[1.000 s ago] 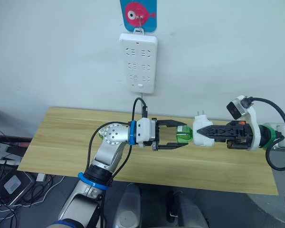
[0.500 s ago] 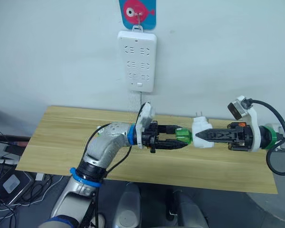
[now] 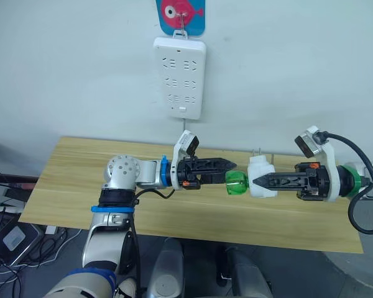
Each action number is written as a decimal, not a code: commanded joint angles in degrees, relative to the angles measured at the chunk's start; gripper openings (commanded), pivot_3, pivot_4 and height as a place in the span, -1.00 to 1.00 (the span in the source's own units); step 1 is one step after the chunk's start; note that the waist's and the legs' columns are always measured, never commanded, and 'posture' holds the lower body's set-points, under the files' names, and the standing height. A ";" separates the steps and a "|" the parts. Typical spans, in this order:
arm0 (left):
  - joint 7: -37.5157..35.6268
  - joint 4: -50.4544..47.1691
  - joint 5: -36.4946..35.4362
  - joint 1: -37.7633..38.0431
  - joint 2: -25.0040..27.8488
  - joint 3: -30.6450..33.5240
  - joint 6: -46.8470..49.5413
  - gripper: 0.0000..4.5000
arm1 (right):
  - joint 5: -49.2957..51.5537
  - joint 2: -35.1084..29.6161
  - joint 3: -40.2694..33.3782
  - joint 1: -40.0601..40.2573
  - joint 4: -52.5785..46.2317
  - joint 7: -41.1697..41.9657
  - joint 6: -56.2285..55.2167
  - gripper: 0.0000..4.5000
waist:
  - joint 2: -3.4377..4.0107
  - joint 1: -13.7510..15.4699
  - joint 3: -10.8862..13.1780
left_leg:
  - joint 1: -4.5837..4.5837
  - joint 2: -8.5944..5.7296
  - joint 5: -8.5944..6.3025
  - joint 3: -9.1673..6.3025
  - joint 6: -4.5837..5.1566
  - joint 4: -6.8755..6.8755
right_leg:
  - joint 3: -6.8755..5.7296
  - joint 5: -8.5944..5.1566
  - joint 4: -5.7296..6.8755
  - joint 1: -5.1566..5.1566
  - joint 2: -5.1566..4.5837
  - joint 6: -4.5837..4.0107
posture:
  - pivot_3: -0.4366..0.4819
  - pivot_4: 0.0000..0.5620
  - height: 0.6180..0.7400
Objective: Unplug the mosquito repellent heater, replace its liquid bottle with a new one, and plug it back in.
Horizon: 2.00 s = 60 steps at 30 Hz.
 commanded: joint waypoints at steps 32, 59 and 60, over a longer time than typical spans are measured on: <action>-0.79 14.89 72.79 1.61 1.88 -23.89 -161.25 0.99 | 1.59 4.48 -2.52 -3.38 5.65 -0.01 2.36 0.35 | 0.15 6.63 0.06 | -0.37 -0.77 0.02 0.21 -0.05 0.67 | 0.25 0.68 -0.12 0.02 -0.75 0.54 | 0.65 -0.02 1.00; -0.31 -5.26 -21.01 -1.81 18.54 -28.84 -32.51 -0.01 | -2.51 0.75 -0.70 -2.30 -0.48 4.53 3.66 0.35 | 0.12 4.54 0.08 | -0.36 -0.75 0.06 -0.26 0.00 0.75 | -0.10 0.52 0.00 0.14 -0.71 0.90 | 0.64 0.02 1.00; 1.34 -2.10 -25.47 -2.15 18.01 -27.58 -27.32 -0.01 | -2.34 0.83 -0.53 -2.35 -0.74 4.46 3.41 0.35 | 0.13 4.01 0.08 | -0.37 -0.76 0.06 -0.29 0.01 0.77 | -0.10 0.51 -0.03 0.15 -0.70 0.91 | 0.64 0.02 1.00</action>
